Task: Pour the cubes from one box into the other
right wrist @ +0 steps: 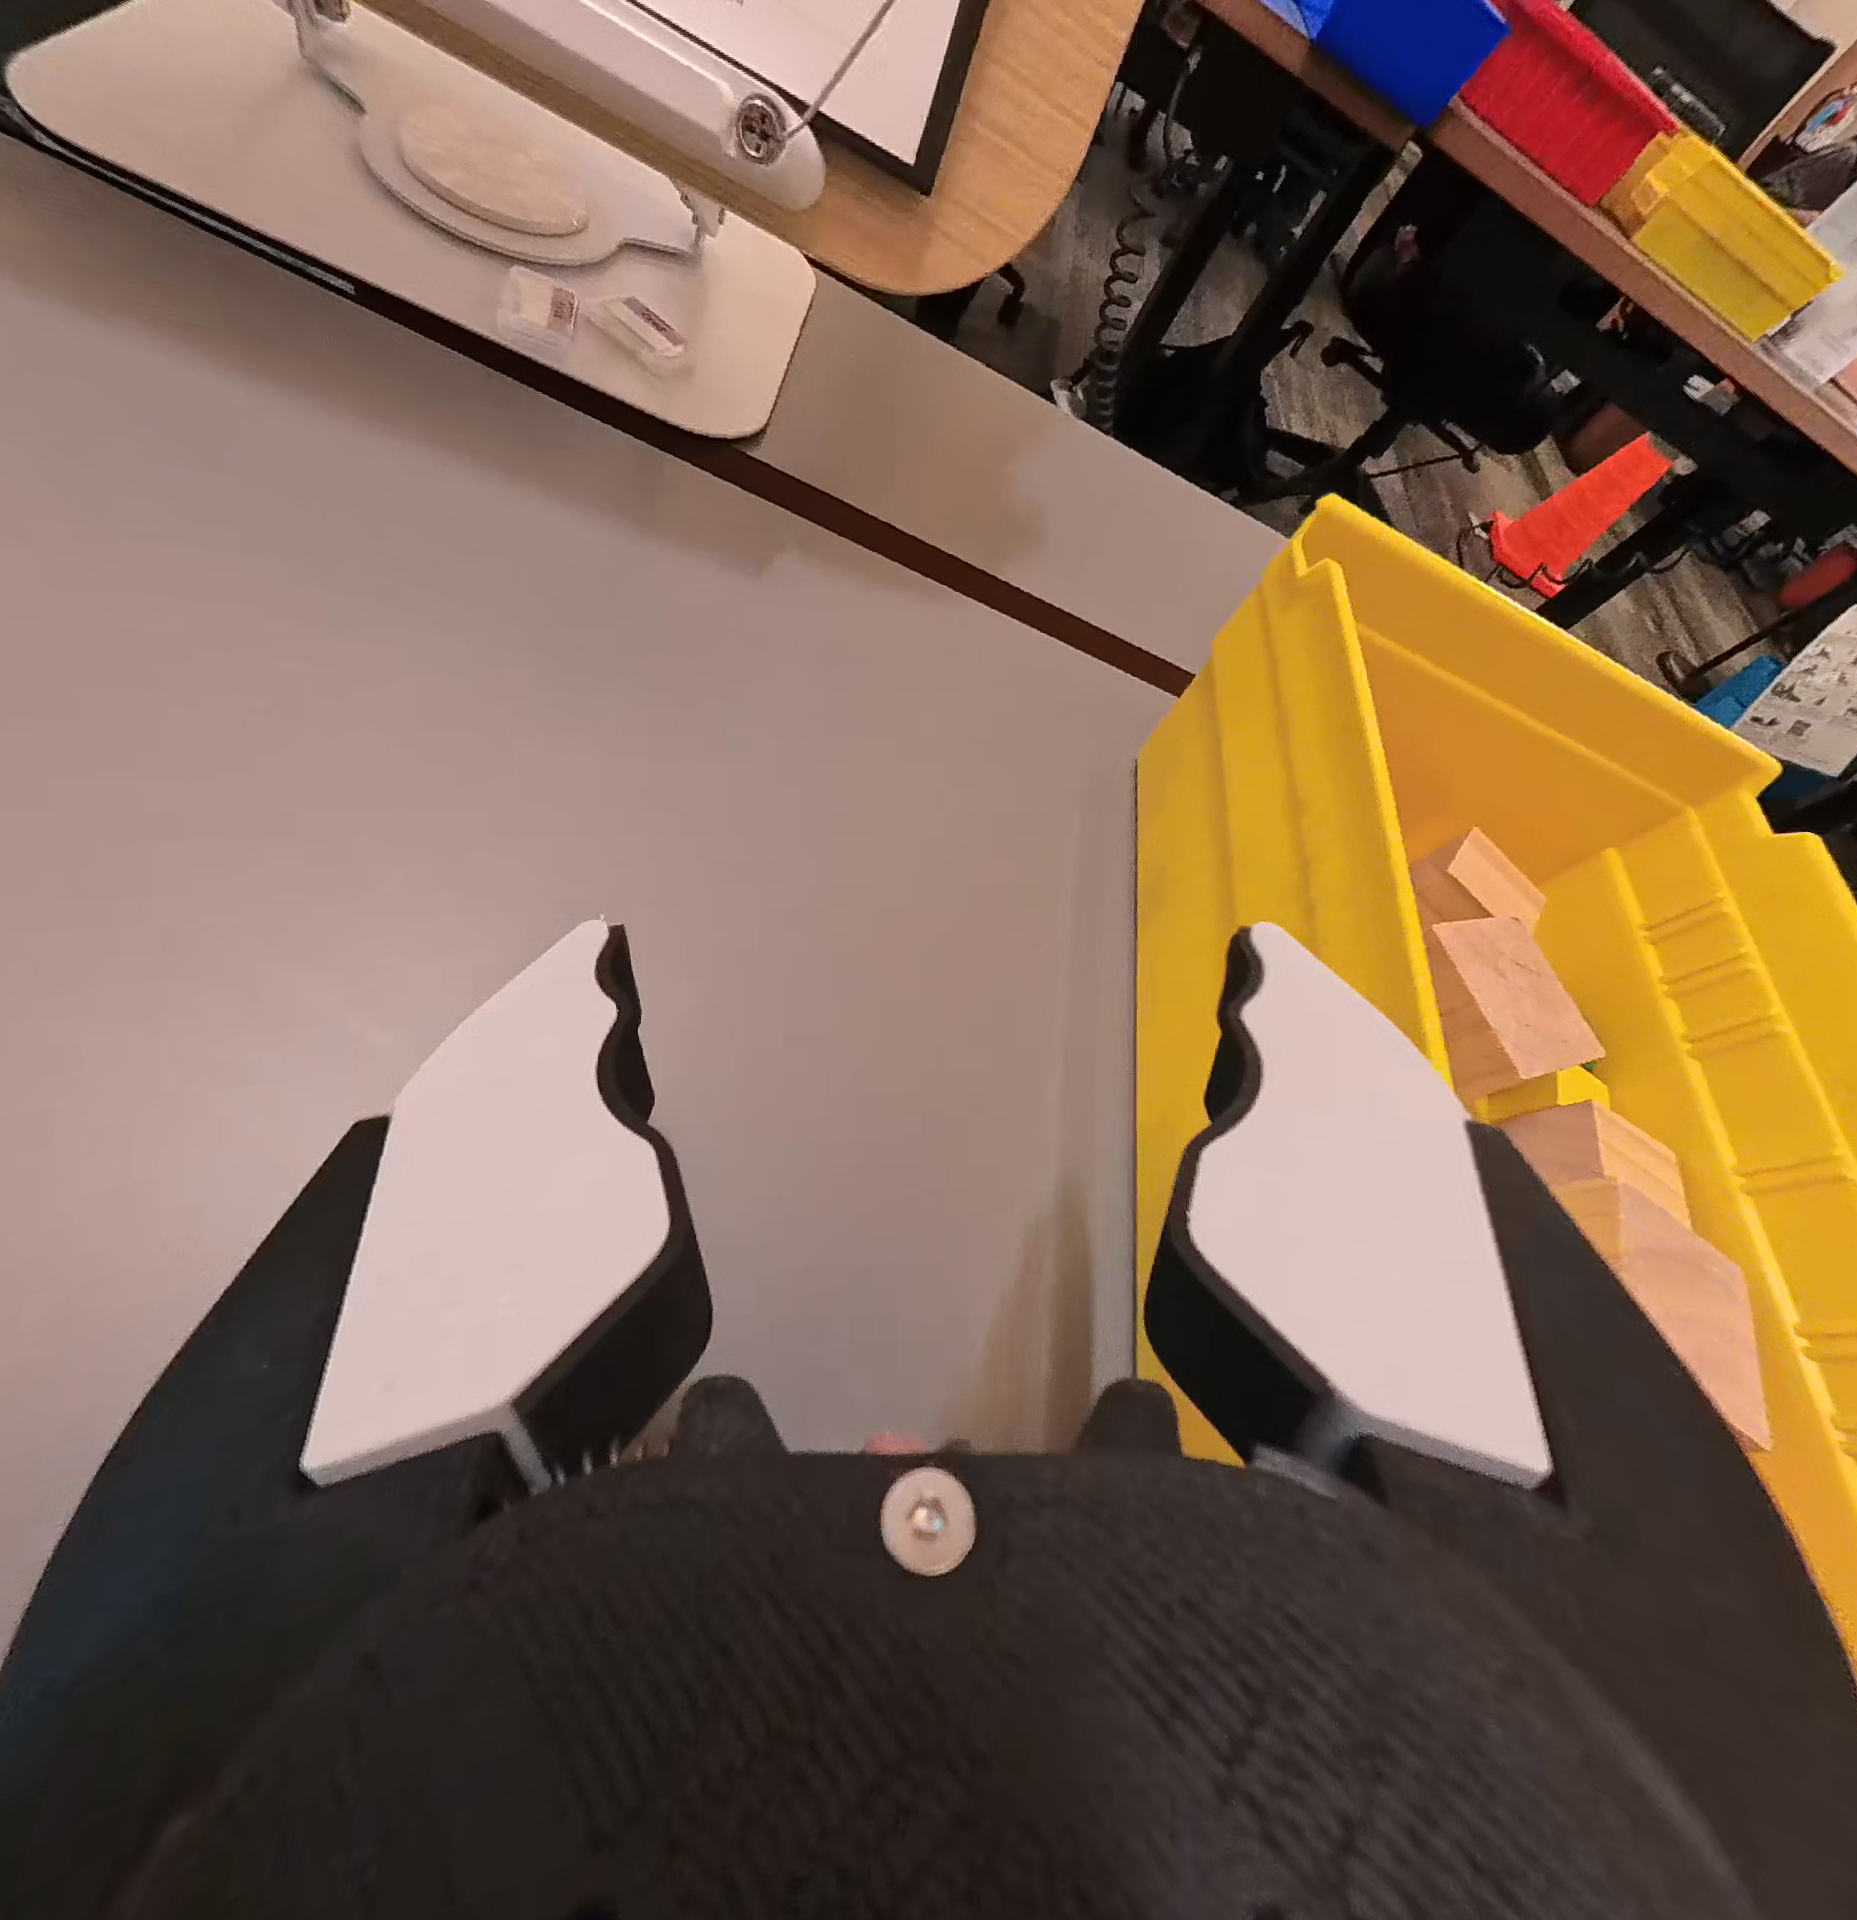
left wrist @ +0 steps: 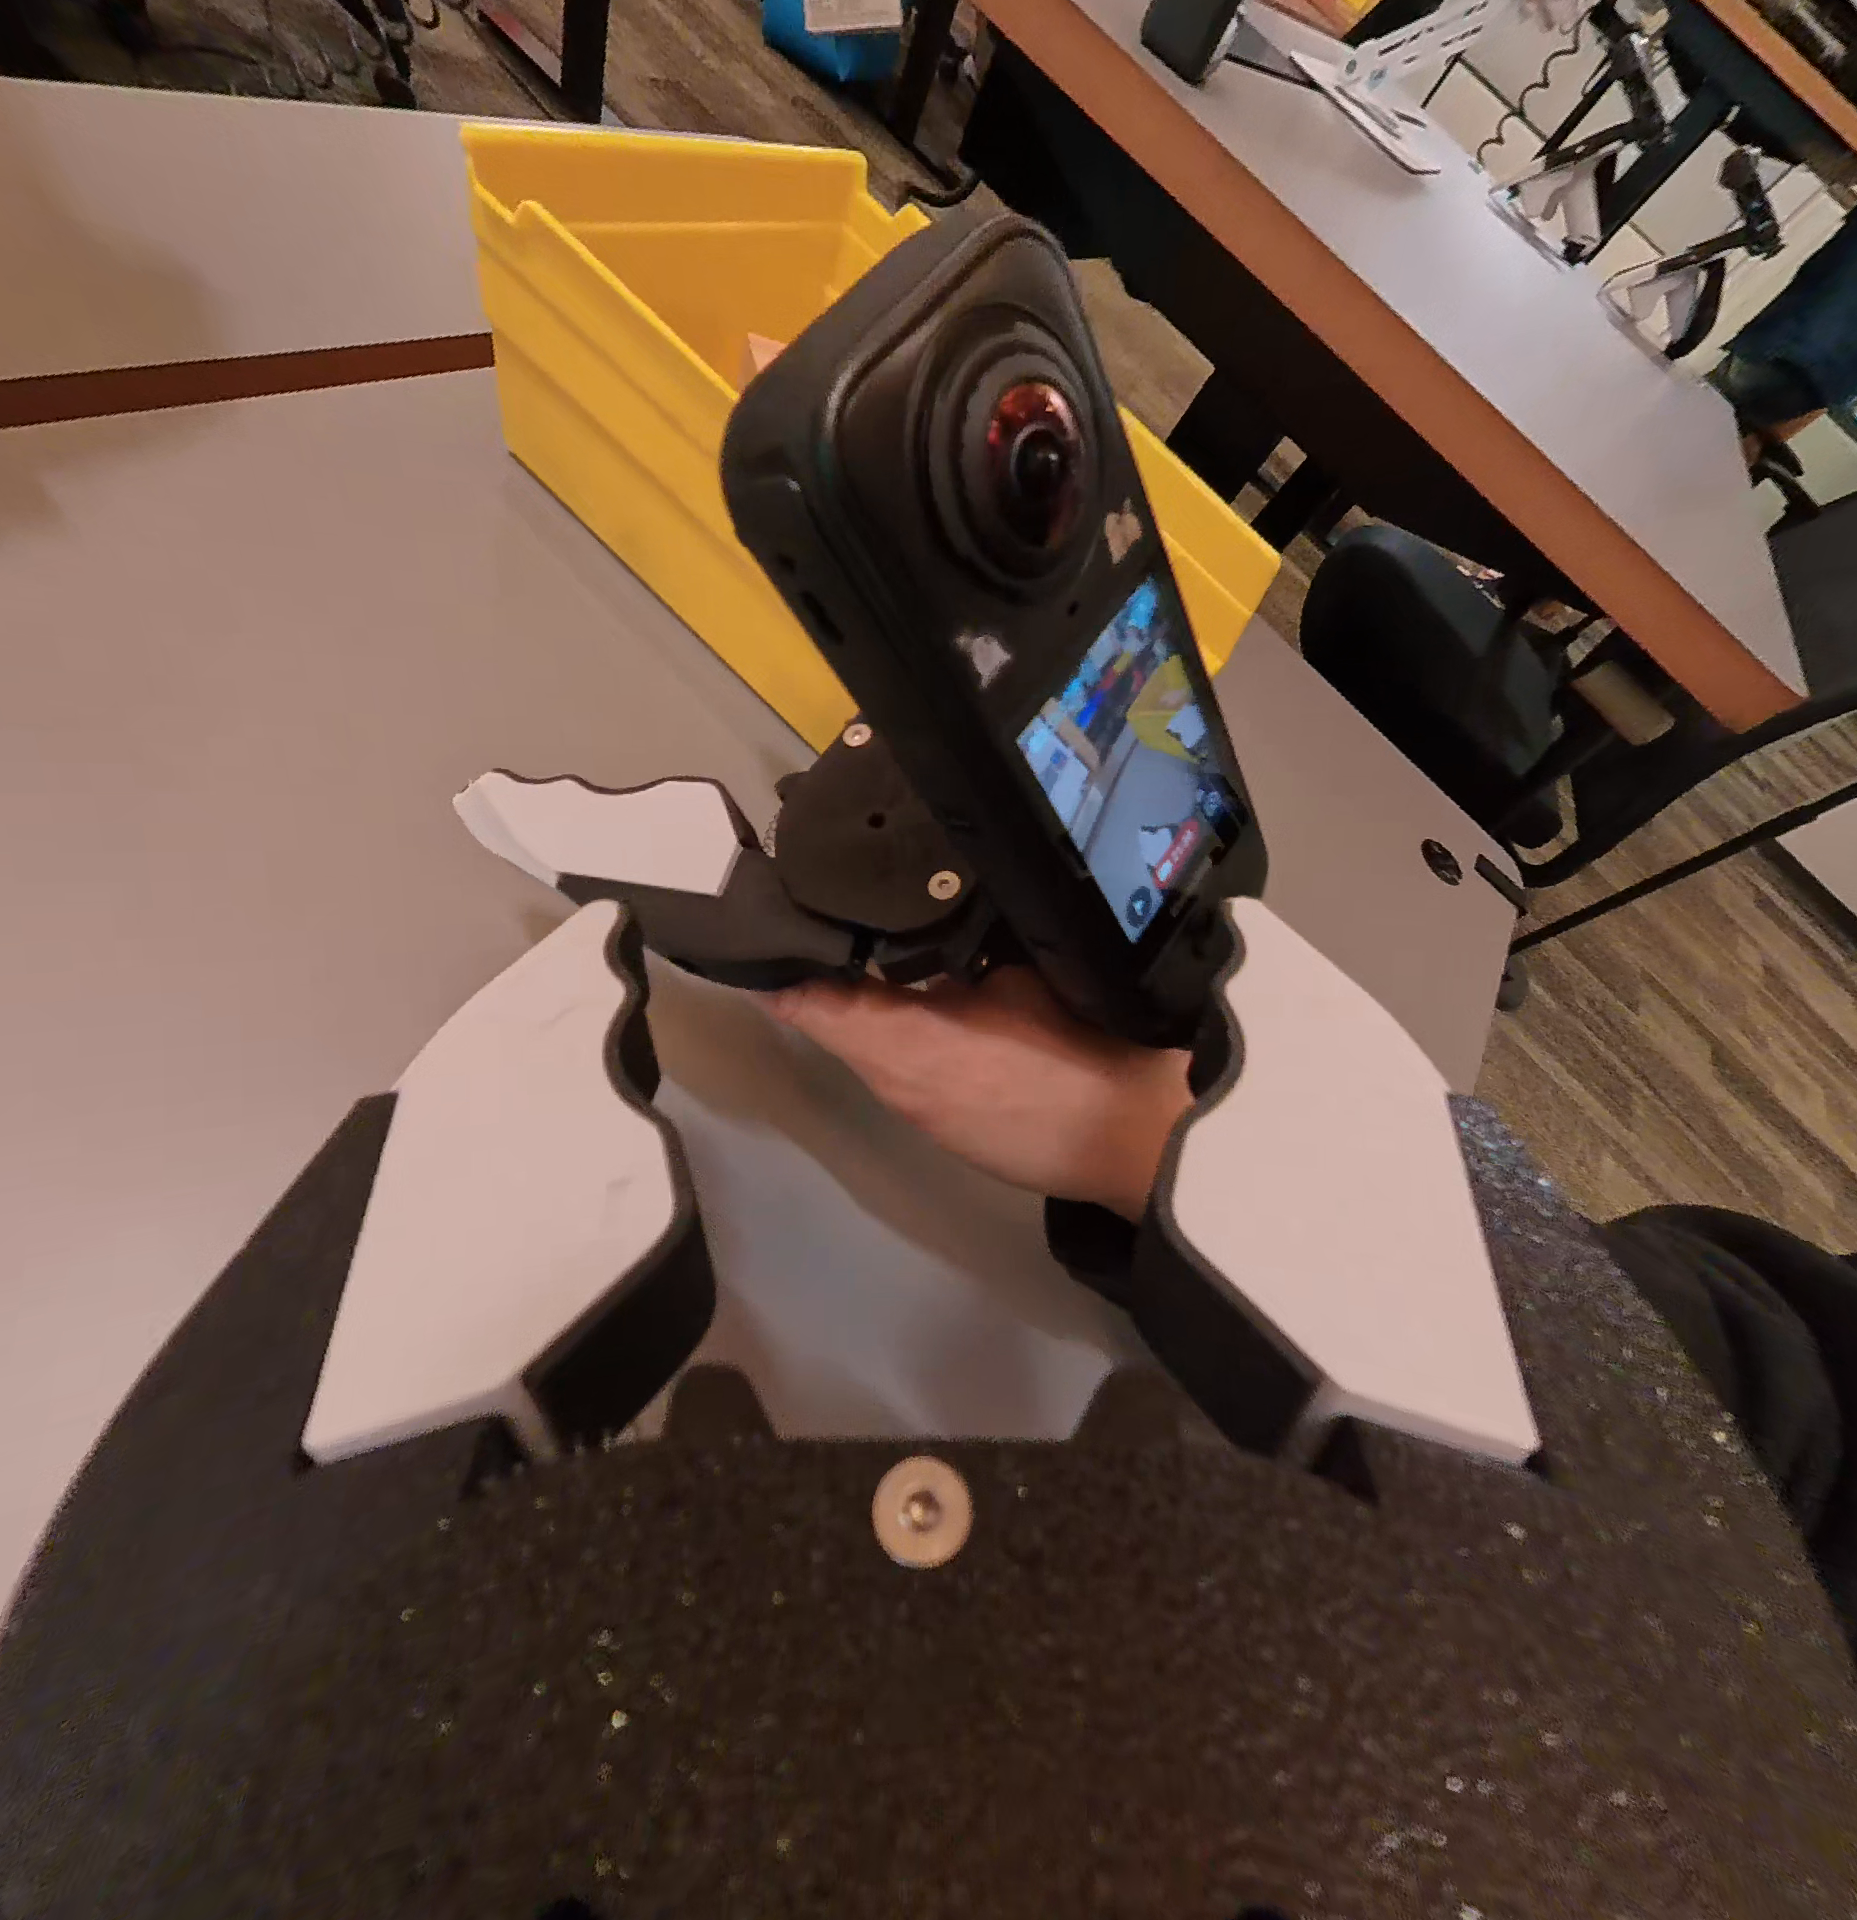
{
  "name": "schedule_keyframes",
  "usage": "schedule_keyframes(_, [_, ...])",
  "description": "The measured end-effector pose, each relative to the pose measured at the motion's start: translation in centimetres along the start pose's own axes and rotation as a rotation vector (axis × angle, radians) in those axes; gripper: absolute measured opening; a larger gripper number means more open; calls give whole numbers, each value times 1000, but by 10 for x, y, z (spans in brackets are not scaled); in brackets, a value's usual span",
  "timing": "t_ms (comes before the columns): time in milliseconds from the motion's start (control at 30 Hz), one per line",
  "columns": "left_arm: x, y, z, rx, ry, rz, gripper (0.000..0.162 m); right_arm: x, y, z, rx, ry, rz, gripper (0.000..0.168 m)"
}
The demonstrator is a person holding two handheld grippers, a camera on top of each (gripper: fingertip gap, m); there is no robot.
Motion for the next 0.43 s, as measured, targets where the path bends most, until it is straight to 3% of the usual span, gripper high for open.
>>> schedule_keyframes(267, [-2,-6,-11,-163,69,23,123,7,2,6,63,-93,-40,112])
schedule_keyframes(433, [-5,-11,-3,-191,156,80,118,3,1,4,22,-30,-8,107])
Point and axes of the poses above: each gripper's, where its closed fingertips meet, y out along the fingers, x out of its underside, z = x × y across the jaws, the point moved 4 cm from there along -y, back along the fingers, and after that the axes turned 10 degrees about -y, right-handed, at the moved point
